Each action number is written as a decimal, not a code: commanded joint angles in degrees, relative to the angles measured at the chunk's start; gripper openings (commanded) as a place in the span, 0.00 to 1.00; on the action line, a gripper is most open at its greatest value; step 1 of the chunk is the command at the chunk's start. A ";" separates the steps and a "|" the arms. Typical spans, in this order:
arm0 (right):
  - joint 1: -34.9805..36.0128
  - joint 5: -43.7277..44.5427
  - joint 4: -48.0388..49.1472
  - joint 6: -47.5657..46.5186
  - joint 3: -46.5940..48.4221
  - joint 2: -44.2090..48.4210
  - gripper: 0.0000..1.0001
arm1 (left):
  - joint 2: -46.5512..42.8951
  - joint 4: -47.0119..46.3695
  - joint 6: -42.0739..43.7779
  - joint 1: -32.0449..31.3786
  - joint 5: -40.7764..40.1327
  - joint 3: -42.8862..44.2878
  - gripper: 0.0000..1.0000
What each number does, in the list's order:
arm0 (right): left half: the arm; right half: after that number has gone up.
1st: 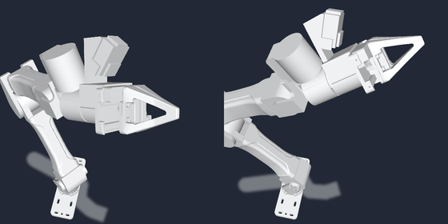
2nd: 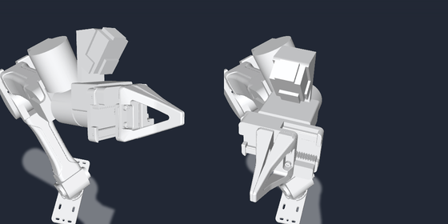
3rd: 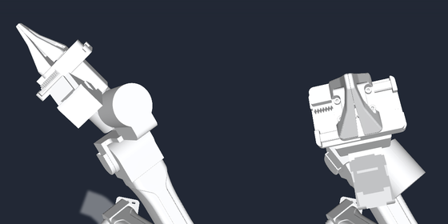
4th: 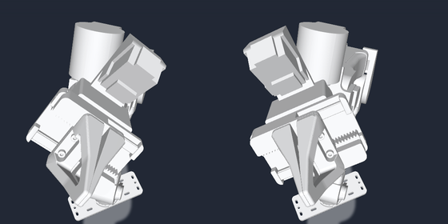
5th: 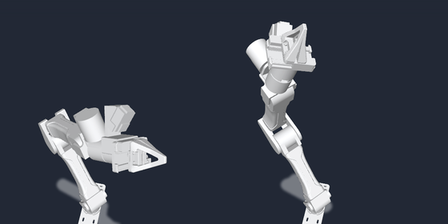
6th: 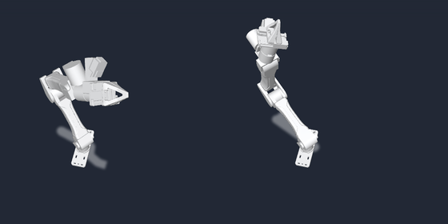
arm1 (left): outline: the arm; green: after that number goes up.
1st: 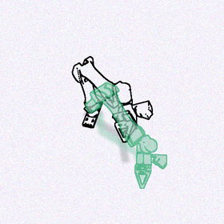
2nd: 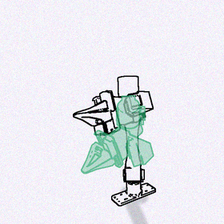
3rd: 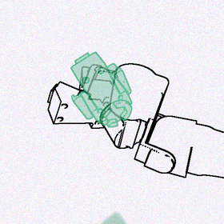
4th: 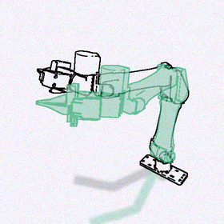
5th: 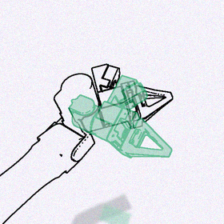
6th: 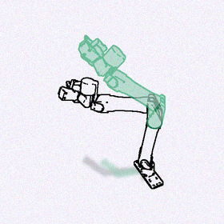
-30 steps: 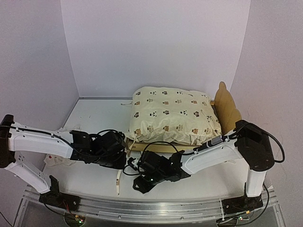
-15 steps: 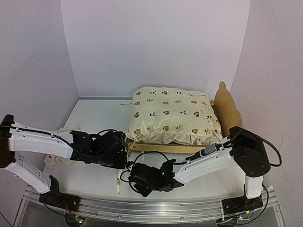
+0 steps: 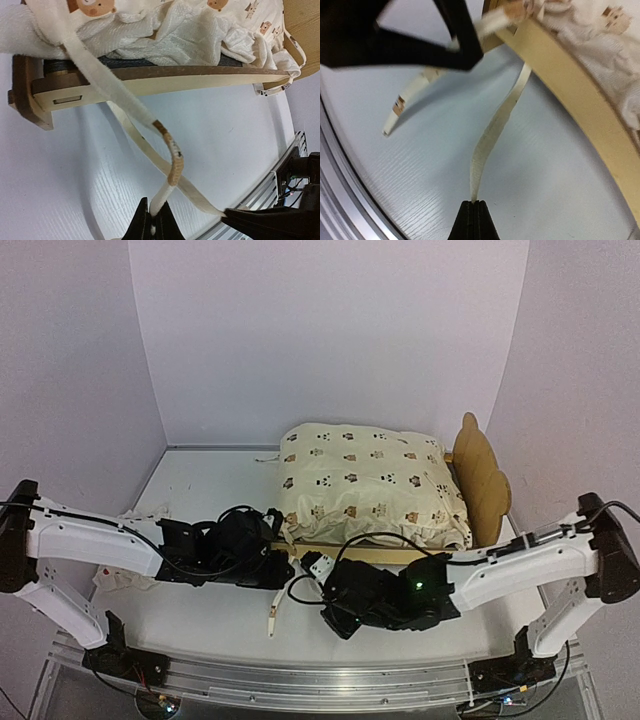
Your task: Set up the pet bed
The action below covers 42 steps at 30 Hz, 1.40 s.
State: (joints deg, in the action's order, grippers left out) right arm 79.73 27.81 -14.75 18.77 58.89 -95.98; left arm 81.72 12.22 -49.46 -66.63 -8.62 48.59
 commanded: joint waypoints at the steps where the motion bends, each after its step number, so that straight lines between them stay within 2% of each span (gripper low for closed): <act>1: -0.23 3.44 0.51 -2.21 -2.03 8.01 0.00 | 1.47 -9.60 -3.00 0.13 1.51 -0.88 0.04; 6: -0.36 4.08 0.51 -2.76 -3.33 11.41 0.00 | -2.07 -21.55 -10.33 -0.65 -1.03 -8.24 0.02; 8: -0.40 4.38 0.52 -3.19 -3.48 12.01 0.00 | -5.10 -30.22 -13.08 -1.42 -2.66 -13.10 0.03; 14: -0.60 5.05 0.51 -4.70 -1.63 11.44 0.00 | -5.44 -38.73 -13.50 -1.48 -3.13 -16.54 0.04; 22: -1.24 5.41 0.51 -5.25 -0.22 10.10 0.00 | -3.74 -63.37 -16.19 -1.53 -6.32 -27.63 0.06; 23: -1.28 5.30 0.51 -5.24 -0.05 9.94 0.00 | -3.42 -63.48 -16.23 -1.52 -6.43 -27.56 0.06; 27: -1.33 5.11 0.51 -5.03 0.17 9.56 0.00 | -2.84 -57.19 -16.01 -1.57 -4.97 -25.94 0.08; 30: -1.33 4.76 0.52 -4.58 0.05 9.25 0.00 | -4.77 -42.64 -14.98 -1.64 -3.41 -23.06 0.18; 33: -1.34 3.78 0.51 -3.93 0.02 8.81 0.00 | -7.74 -29.10 -17.53 -2.04 -5.71 -22.58 0.34; 36: -1.42 2.15 0.51 -3.50 0.86 7.58 0.00 | -9.97 -21.49 -19.07 -2.08 -6.17 -23.08 0.49; 39: -1.42 0.34 0.51 -3.32 2.17 6.34 0.00 | -11.93 -13.08 -19.48 -2.14 -6.71 -21.86 0.54; 42: -1.38 -1.25 0.51 -3.18 3.20 5.27 0.00 | -13.50 -0.87 -19.71 -2.19 -9.18 -18.87 0.55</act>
State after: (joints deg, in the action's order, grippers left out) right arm 78.43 29.26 -14.67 14.60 58.82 -89.51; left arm 71.11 -7.38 -67.91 -68.58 -14.24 24.81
